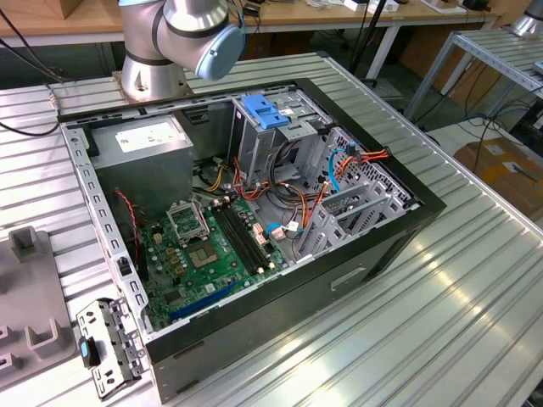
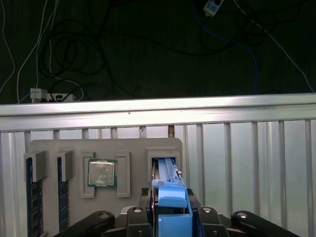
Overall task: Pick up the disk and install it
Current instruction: 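Pick up the disk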
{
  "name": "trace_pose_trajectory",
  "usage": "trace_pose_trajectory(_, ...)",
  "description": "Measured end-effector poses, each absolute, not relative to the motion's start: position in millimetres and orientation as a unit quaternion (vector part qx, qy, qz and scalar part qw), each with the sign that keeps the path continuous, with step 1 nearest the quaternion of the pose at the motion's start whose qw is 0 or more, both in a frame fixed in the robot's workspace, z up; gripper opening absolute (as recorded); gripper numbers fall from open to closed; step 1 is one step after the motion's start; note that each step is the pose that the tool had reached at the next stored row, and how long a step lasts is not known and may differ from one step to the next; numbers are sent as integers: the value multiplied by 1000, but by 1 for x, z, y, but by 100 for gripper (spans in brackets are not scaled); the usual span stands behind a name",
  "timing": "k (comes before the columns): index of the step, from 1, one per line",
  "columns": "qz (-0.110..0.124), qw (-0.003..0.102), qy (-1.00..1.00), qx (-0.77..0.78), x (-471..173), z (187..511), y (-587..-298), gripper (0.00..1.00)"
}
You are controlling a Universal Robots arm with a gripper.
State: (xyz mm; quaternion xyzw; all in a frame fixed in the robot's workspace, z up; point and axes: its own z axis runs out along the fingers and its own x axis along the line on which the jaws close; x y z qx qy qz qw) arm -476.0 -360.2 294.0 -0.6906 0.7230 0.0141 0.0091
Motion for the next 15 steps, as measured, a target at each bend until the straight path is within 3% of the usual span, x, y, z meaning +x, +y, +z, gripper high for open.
trace_pose_trajectory(15,14,9,723,-691,-476,312,-360,37)
